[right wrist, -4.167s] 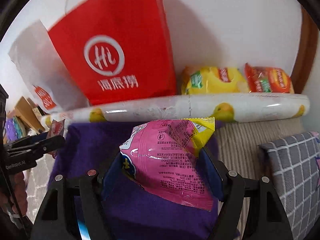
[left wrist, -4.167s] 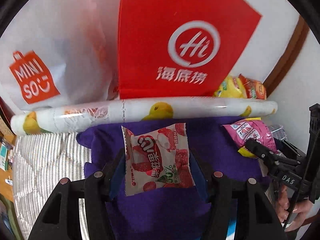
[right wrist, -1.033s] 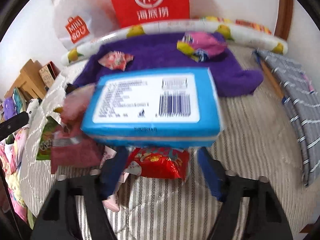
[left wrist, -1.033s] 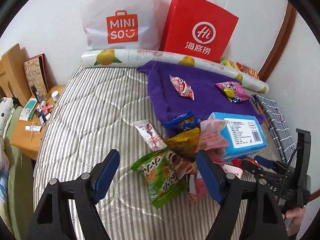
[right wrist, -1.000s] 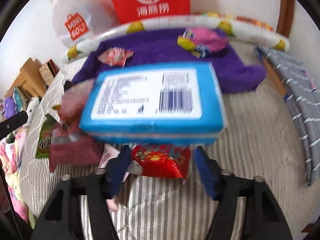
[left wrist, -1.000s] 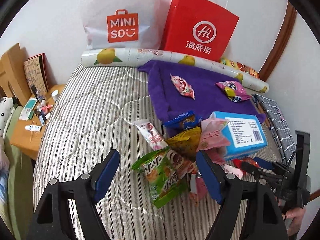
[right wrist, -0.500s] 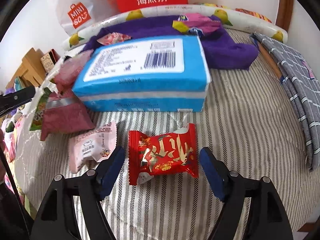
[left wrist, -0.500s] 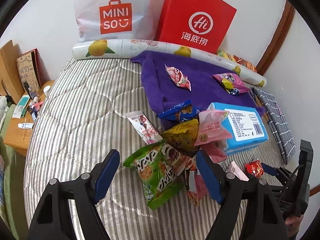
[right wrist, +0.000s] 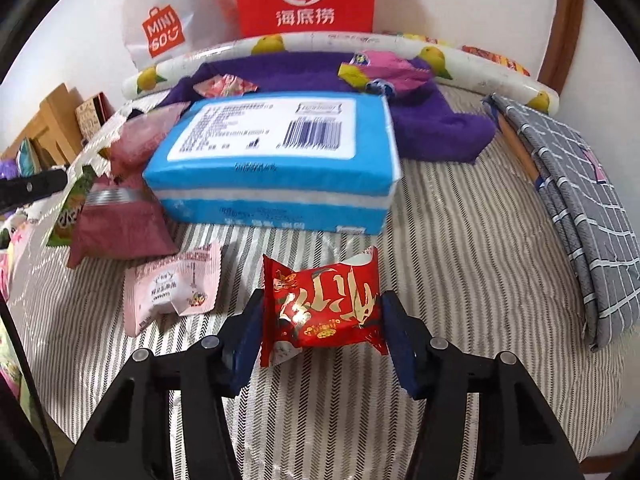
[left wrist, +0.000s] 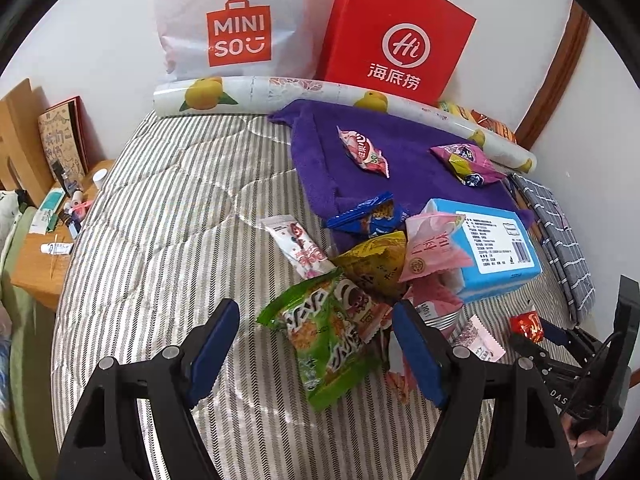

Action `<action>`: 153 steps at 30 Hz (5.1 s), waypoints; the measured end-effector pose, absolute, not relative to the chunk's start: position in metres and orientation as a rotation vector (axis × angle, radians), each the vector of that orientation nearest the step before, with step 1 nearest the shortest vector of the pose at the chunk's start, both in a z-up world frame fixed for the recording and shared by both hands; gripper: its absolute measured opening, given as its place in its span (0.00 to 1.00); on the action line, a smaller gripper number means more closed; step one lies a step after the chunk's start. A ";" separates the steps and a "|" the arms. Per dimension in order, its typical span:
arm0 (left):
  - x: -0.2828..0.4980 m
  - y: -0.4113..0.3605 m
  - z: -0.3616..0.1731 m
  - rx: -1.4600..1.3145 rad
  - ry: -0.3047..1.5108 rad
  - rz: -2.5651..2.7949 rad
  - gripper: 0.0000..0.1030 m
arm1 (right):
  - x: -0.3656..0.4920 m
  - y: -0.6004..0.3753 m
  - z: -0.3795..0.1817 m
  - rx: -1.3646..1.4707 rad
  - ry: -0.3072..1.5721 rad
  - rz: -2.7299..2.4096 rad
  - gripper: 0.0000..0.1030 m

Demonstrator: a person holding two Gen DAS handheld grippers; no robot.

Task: Organize snacks

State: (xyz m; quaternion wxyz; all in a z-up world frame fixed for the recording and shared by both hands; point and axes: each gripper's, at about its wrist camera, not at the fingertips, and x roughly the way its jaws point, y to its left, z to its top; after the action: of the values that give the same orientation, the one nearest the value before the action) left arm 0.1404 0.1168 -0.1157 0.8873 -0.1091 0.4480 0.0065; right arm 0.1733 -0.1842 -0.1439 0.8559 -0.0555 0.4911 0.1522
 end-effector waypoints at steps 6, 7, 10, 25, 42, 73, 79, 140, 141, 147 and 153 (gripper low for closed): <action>0.141 0.125 -0.122 -0.234 0.944 0.040 0.74 | 0.171 -0.186 -0.143 -0.113 1.028 0.323 0.54; 0.142 0.126 -0.124 -0.244 0.953 0.040 0.74 | 0.171 -0.186 -0.143 -0.110 1.029 0.324 0.54; 0.146 0.128 -0.129 -0.271 0.965 0.025 0.73 | 0.170 -0.187 -0.144 -0.109 1.032 0.324 0.54; 0.158 0.126 -0.148 -0.326 1.011 0.001 0.39 | 0.173 -0.196 -0.141 -0.083 1.035 0.302 0.54; 0.127 0.131 -0.122 -0.329 0.952 0.015 0.29 | 0.160 -0.196 -0.123 -0.063 1.002 0.321 0.54; 0.106 0.057 -0.046 -0.254 0.833 -0.129 0.29 | 0.138 -0.208 -0.055 -0.048 0.887 0.353 0.54; 0.121 0.041 -0.036 -0.240 0.826 -0.160 0.29 | 0.150 -0.203 -0.040 -0.063 0.861 0.368 0.54; 0.357 0.087 -0.114 -0.269 1.026 -0.026 0.29 | 0.395 -0.178 -0.119 0.017 0.995 0.433 0.54; 0.357 0.086 -0.116 -0.270 1.030 -0.029 0.29 | 0.394 -0.179 -0.119 0.019 0.991 0.435 0.54; 0.358 0.084 -0.119 -0.262 1.038 -0.033 0.29 | 0.393 -0.175 -0.124 -0.026 0.996 0.432 0.54; 0.357 0.083 -0.121 -0.271 1.046 -0.042 0.29 | 0.392 -0.174 -0.126 -0.052 1.009 0.427 0.54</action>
State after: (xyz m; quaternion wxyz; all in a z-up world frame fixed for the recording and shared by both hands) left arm 0.3573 0.0830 -0.1212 0.8574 -0.1291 0.4978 -0.0202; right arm 0.3919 -0.1745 -0.1265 0.8534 -0.0246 0.4795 0.2030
